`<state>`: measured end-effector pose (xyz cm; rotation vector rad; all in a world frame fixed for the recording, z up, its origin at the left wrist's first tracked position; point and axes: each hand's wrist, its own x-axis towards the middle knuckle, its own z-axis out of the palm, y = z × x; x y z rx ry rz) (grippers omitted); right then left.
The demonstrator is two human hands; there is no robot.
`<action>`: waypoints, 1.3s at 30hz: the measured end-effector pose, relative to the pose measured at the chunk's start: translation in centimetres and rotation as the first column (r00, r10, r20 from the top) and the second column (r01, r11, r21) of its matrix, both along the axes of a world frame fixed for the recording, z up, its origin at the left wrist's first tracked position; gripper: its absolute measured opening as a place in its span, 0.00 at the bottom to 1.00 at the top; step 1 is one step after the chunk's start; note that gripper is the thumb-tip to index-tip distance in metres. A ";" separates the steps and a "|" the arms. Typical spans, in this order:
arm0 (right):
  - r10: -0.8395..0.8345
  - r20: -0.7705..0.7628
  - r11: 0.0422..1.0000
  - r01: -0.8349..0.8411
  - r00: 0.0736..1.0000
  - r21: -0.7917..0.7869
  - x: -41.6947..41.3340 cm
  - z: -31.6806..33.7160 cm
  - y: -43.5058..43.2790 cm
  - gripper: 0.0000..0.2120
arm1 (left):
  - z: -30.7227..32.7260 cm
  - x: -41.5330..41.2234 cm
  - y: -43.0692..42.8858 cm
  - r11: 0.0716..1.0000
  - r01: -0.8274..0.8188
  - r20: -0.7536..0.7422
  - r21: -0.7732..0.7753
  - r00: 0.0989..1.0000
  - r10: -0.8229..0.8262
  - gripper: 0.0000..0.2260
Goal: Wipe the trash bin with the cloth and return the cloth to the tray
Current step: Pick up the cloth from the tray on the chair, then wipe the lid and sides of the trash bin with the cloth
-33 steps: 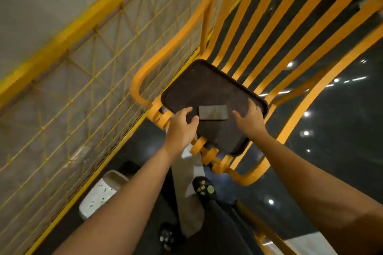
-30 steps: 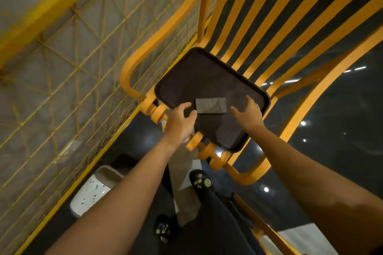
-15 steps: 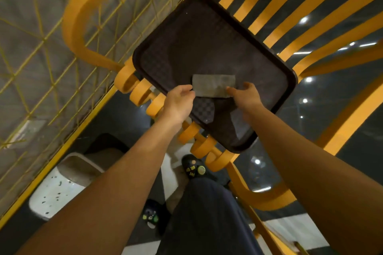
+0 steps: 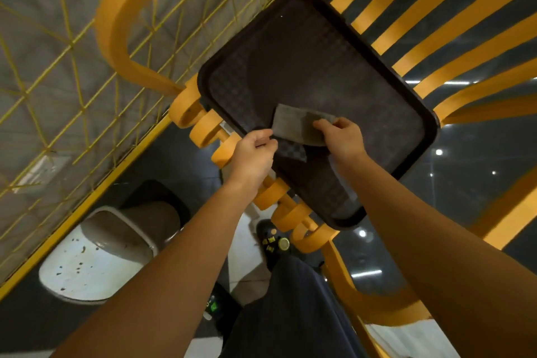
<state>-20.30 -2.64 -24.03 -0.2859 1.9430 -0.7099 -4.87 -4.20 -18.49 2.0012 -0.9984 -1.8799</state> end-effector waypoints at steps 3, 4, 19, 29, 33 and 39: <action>0.012 0.176 0.994 0.007 0.984 -0.111 0.9 1.5 0.4 0.05 | 0.8 0.8 -0.2 0.998 -0.055 -0.010 -0.013 0.998 0.055 0.16; 0.011 0.233 0.991 0.021 0.972 -0.133 1.4 2.1 0.5 0.03 | 1.2 1.2 -0.3 0.997 -0.069 -0.009 -0.021 0.998 0.069 0.16; 0.229 0.579 0.969 -0.126 0.783 -0.212 17.8 9.0 3.0 0.11 | 5.0 15.3 4.6 0.855 -0.509 -0.347 0.099 0.788 0.509 0.09; 0.825 -0.275 0.363 -0.835 0.494 -0.413 34.0 11.4 9.7 0.25 | 7.3 32.3 14.5 0.811 -0.580 -0.231 -0.078 0.802 0.551 0.14; 0.908 -0.398 0.003 -0.952 0.131 -0.307 40.0 12.3 12.3 0.32 | 8.1 38.6 17.9 0.805 -0.585 -0.238 -0.093 0.799 0.553 0.14; 0.924 -0.345 0.054 -0.947 0.167 -0.316 44.5 11.3 14.3 0.21 | 6.7 43.7 21.1 0.797 -0.570 -0.188 -0.201 0.821 0.540 0.12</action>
